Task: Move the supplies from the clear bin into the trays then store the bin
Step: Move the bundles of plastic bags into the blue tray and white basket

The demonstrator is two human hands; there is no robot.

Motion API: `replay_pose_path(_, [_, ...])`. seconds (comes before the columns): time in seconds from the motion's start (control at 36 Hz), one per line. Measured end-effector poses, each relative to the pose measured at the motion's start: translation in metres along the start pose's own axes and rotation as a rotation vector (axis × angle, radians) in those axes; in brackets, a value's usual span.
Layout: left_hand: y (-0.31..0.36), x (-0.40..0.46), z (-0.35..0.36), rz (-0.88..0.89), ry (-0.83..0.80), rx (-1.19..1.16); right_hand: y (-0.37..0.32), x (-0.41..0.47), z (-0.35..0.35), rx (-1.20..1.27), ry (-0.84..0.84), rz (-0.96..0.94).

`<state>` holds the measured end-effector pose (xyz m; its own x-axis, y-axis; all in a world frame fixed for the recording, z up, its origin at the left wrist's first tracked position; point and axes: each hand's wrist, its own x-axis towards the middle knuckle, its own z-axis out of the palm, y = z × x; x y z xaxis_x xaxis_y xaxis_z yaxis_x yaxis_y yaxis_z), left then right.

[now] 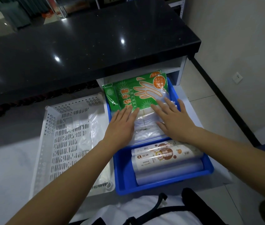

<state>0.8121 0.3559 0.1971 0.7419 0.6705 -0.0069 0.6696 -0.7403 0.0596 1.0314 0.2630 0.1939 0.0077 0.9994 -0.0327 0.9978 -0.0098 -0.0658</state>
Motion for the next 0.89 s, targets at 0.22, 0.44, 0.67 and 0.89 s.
replay_pose_path(0.22, [-0.004,0.000,-0.007,-0.033,-0.087,0.000,-0.001,0.004,-0.013,0.055,-0.038,0.047])
replay_pose_path(0.44, [-0.018,-0.018,-0.052,-0.167,-0.205,-0.030,-0.017,-0.012,-0.045,0.169,0.001,0.046])
replay_pose_path(0.67, [-0.026,-0.105,-0.091,-0.383,0.126,-0.192,-0.084,0.004,-0.075,0.368,0.044,-0.073])
replay_pose_path(0.89, [-0.016,-0.227,-0.071,-0.743,0.280,-0.303,-0.182,0.002,-0.073,0.532,-0.054,-0.265])
